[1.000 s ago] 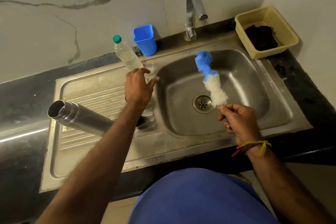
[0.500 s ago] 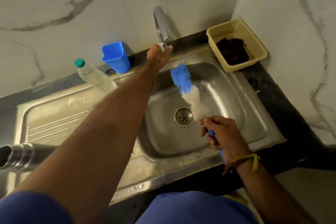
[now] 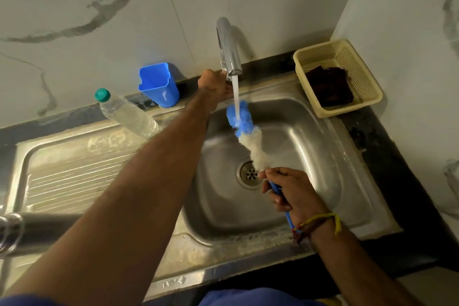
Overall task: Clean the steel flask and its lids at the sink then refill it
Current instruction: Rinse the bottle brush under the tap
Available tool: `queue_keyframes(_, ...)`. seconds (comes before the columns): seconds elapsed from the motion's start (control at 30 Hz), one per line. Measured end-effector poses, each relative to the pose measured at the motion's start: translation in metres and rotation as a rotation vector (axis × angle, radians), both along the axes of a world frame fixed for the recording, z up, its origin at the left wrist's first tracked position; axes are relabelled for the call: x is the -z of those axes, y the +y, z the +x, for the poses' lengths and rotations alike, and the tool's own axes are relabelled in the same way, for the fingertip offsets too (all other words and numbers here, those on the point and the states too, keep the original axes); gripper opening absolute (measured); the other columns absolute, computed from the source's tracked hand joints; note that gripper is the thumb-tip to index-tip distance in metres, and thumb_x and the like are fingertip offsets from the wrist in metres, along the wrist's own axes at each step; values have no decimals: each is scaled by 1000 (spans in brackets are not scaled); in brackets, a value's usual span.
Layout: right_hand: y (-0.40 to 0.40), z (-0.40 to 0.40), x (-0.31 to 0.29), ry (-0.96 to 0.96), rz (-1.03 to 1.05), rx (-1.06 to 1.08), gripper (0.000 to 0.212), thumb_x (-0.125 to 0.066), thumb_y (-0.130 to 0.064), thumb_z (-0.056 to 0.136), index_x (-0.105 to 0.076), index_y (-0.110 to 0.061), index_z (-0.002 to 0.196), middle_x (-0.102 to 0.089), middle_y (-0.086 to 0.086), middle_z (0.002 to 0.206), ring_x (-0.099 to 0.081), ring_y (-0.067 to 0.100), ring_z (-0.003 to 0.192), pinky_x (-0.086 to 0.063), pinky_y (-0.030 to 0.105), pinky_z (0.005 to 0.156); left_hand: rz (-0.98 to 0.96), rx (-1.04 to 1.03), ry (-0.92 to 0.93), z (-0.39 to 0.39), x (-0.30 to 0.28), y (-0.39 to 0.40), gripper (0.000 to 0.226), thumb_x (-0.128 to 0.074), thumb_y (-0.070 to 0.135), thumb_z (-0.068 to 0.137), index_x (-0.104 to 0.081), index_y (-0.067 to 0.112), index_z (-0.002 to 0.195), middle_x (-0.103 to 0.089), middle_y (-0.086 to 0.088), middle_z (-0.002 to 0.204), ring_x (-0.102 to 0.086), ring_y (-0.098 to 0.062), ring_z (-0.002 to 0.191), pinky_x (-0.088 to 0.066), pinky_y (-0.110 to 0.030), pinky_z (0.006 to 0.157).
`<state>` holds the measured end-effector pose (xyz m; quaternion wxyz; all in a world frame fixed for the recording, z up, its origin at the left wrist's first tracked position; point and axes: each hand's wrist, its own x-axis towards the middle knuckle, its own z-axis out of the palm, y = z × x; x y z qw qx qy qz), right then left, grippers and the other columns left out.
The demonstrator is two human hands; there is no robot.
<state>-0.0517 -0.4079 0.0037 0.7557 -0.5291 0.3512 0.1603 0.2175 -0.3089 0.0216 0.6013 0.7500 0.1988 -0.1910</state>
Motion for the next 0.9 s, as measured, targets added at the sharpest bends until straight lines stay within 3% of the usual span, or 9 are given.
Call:
queue_keyframes(0.07,0,0,0,31,33,2,23,-53,-13,101,-70,-2,91,-62,10,66,-38,10,37,-24,16,35,73,88,-65,-2,3,11,30,-47,21,105,-66,0,93,-71,-19,93,-67,-23,61,-56,-30,51)
queue_keyframes(0.17,-3,-15,3,77,72,25,22,-53,-12,101,-68,2,92,-61,11,62,-35,11,35,-21,14,36,319,214,-225,-15,20,36,40,-53,40,103,-69,5,92,-73,-15,91,-71,-29,80,-62,-43,77)
queue_keyframes(0.3,2,-23,6,63,52,55,21,-52,-9,101,-65,5,94,-58,11,61,-32,9,33,-17,11,36,581,257,-290,-74,37,73,21,-50,25,106,-63,13,117,-63,-2,103,-63,-19,99,-47,-31,82)
queue_keyframes(0.4,8,-7,11,-44,-202,13,22,-55,-12,100,-68,0,88,-61,10,62,-36,8,35,-23,14,37,769,274,-364,-119,52,98,27,-52,18,102,-61,16,127,-67,-11,119,-63,-31,109,-47,-38,84)
queue_keyframes(0.5,7,2,18,-233,-781,-125,24,-65,-17,93,-67,-9,70,-68,3,61,-59,8,47,-45,24,50,907,368,-367,-142,69,117,22,-57,14,96,-65,10,116,-69,-19,118,-63,-41,106,-51,-46,85)
queue_keyframes(0.6,1,-14,23,-334,-1166,-137,19,-70,-16,88,-65,-11,70,-68,4,65,-64,26,61,-51,38,55,922,359,-350,-154,75,131,18,-58,14,94,-65,7,109,-68,-20,115,-62,-41,104,-49,-46,83)
queue_keyframes(0.7,2,-27,24,-373,-1264,-113,17,-69,-13,88,-64,-13,71,-67,6,67,-63,30,62,-51,43,54,957,343,-354,-162,74,143,24,-59,11,93,-66,7,115,-67,-18,120,-59,-38,110,-47,-46,91)
queue_keyframes(0.8,9,-17,23,-396,-1299,-90,15,-68,-11,87,-65,-11,72,-68,10,70,-63,34,64,-49,38,53,974,377,-373,-168,75,146,27,-62,5,91,-63,2,118,-63,-20,122,-56,-39,115,-45,-48,99)
queue_keyframes(0.9,10,-7,21,-421,-1303,-98,15,-67,-11,88,-65,-11,73,-68,9,69,-62,32,62,-46,35,54,988,445,-407,-173,89,152,45,-63,7,88,-54,3,132,-57,-20,133,-50,-38,126,-40,-47,111)
